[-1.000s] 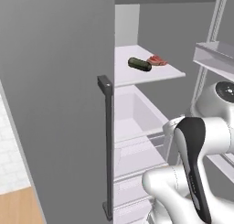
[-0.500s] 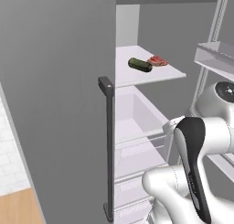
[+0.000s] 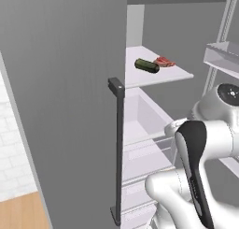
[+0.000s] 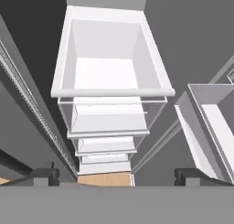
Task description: Place one cucumber and one steak in each tupperware on the nearby counter, to pack two identical lunches.
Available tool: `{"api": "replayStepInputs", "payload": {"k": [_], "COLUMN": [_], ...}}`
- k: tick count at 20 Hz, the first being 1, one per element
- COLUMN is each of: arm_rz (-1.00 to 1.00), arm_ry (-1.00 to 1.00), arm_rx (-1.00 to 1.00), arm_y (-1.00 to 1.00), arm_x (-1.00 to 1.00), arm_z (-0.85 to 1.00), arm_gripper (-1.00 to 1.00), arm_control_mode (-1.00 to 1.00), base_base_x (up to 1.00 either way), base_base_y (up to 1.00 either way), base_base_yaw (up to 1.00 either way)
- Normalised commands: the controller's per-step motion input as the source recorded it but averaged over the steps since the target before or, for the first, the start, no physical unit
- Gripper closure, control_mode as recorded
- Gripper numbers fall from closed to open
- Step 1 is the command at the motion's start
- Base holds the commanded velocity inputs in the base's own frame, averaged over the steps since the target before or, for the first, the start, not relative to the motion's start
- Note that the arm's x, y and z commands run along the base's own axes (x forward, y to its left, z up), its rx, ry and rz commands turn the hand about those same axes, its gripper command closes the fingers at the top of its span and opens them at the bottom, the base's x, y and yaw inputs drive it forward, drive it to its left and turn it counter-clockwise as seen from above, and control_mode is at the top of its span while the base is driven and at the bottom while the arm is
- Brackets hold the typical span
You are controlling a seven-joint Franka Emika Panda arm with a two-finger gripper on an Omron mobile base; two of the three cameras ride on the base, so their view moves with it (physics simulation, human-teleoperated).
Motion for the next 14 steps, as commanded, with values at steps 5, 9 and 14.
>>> {"api": "replayStepInputs", "payload": {"k": [5, 9, 14], "arm_rz": [0.00, 0.00, 0.00], "arm_ry": [-0.17, -0.20, -0.03], "arm_rx": [0.00, 0.02, 0.01], "arm_y": [0.00, -0.01, 0.00], "arm_x": [0.08, 0.24, 0.34], "arm_z": [0.35, 0.58, 0.45], "arm_gripper": [-1.00, -1.00, -1.00], "arm_control_mode": [-1.00, -1.00, -1.00], "base_base_x": [0.00, 0.00, 0.00], "base_base_y": [0.00, 0.00, 0.00], "base_base_yaw": [0.00, 0.00, 0.00]}}
